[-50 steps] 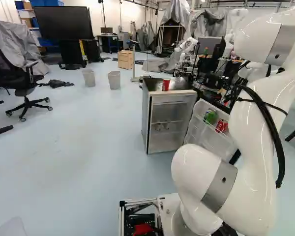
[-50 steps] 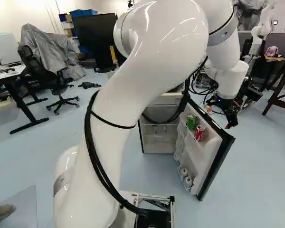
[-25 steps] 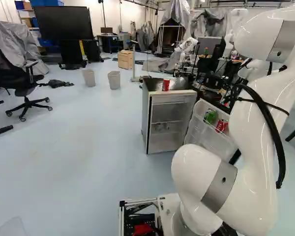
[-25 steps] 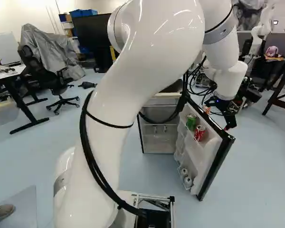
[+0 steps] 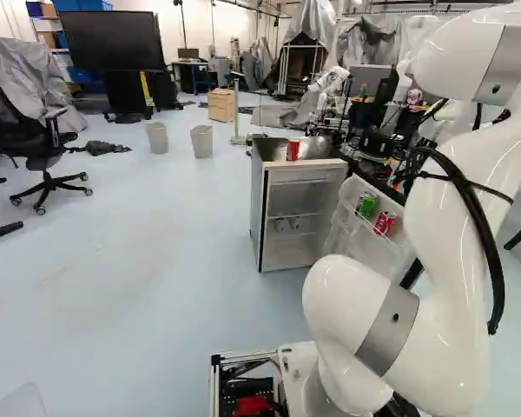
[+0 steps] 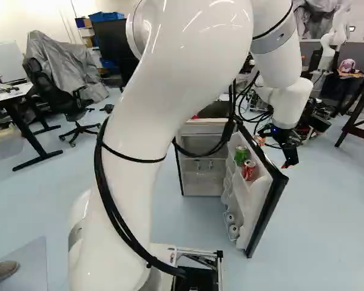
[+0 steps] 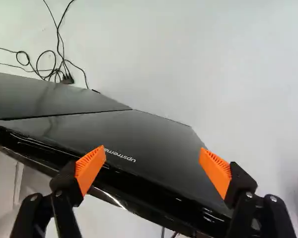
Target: Grab a drink from the fridge
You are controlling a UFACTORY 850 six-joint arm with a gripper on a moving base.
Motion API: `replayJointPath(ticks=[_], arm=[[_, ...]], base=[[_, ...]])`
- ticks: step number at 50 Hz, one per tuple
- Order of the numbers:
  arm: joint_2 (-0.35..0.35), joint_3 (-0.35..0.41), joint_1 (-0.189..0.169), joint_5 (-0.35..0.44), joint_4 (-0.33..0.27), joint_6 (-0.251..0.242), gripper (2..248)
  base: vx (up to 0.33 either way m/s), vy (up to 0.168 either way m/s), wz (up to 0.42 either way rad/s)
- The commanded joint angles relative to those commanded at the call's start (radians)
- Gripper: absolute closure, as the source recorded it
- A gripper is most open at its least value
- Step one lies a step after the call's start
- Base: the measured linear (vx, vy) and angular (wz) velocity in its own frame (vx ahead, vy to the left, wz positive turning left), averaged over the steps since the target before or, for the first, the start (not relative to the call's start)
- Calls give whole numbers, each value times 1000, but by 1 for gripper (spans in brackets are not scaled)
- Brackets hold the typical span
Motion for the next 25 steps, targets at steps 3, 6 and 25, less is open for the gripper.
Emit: replayJointPath(ticks=[3,6,25], arm=[[5,8,1,0,0,0,3],[11,16,1,0,0,0,3],[46,65,5,0,0,0,3]], base=[[0,0,0],[0,0,0],[0,0,0]])
